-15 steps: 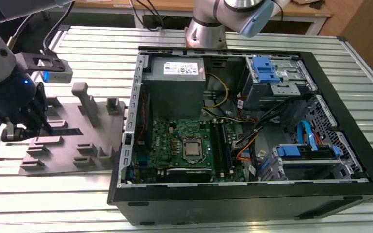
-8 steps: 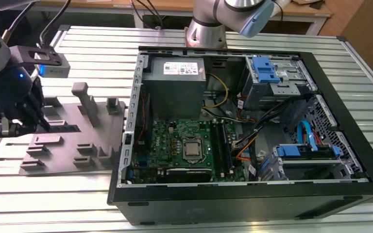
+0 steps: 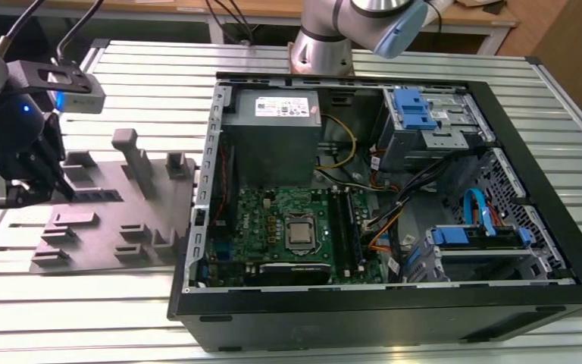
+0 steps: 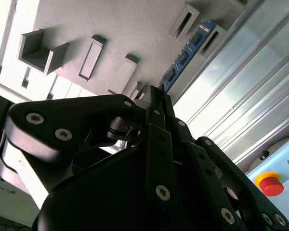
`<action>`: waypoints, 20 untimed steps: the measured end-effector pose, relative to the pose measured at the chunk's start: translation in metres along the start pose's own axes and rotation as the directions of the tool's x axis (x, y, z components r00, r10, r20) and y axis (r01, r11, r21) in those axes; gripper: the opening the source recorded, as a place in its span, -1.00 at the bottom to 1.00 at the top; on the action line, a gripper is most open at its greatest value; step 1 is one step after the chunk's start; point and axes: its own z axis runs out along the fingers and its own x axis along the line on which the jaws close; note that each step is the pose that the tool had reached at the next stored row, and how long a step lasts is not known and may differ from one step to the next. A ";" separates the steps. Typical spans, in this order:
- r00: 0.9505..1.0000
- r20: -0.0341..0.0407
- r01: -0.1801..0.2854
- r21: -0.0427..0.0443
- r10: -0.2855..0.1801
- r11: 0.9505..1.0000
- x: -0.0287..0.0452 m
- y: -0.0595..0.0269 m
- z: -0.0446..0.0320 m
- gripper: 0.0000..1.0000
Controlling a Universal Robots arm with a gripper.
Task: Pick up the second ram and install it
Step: 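Pick up the second ram and move it above second insertion slot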
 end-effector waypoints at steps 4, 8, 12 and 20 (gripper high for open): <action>1.000 0.000 0.000 0.000 0.000 1.000 -0.0003 0.0002 -0.0047 -0.72; 1.000 0.000 0.000 0.000 0.000 1.000 -0.0005 0.0003 -0.0074 -0.72; 1.000 0.000 0.000 0.000 0.000 1.000 -0.0007 0.0004 -0.0106 -0.72; 1.000 0.000 0.000 0.000 0.000 1.000 -0.0013 0.0006 -0.0180 -0.72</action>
